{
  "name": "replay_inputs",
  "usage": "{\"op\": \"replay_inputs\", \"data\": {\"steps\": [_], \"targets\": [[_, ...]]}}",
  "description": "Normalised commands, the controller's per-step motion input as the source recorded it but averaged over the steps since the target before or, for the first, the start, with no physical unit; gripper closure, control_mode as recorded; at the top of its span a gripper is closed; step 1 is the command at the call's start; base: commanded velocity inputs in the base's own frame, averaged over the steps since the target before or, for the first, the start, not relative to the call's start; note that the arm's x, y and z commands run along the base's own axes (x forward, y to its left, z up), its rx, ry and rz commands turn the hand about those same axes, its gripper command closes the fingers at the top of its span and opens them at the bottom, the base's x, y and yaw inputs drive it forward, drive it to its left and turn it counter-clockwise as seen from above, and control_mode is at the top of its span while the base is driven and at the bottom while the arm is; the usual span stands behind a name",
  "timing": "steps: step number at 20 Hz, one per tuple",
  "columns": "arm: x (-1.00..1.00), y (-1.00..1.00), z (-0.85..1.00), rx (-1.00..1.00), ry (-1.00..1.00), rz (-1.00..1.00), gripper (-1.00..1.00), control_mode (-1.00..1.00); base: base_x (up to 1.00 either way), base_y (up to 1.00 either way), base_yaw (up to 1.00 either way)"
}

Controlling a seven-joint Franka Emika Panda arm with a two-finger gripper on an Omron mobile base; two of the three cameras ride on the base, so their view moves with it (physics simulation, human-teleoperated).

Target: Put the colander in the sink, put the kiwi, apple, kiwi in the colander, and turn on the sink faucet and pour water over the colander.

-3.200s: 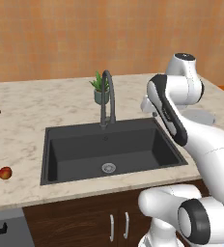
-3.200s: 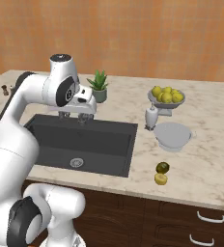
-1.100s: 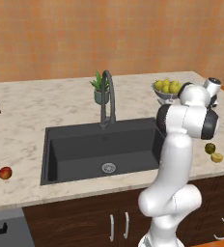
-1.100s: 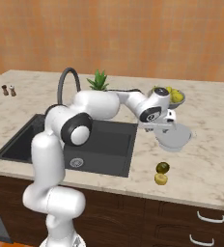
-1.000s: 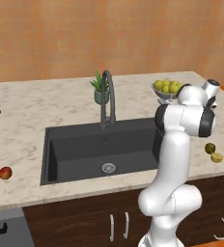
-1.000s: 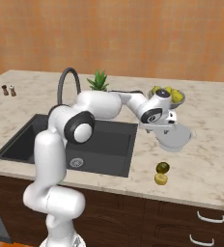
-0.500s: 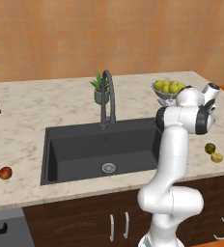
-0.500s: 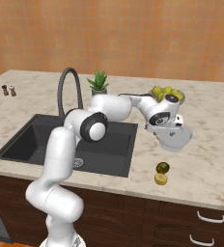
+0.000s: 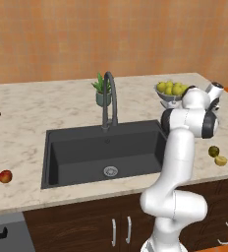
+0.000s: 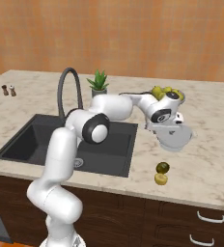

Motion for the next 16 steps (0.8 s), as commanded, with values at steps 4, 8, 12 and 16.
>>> {"op": "replay_inputs", "data": {"steps": [4, 8, 12, 16], "targets": [[0.0, 0.27, -0.29, -0.11, -0.02, 0.0, -1.0, -1.0, 0.0, 0.0, 0.0], [0.0, 0.0, -0.28, -0.06, -0.06, 0.0, -1.0, -1.0, 0.0, 0.0, 0.0], [0.0, 0.0, -0.29, -0.01, -0.04, 0.0, -1.0, -1.0, 0.0, 0.0, 0.0], [-0.04, 0.0, -0.15, 0.0, 0.0, 0.0, -1.0, -1.0, 0.0, 0.0, 0.0]]}}
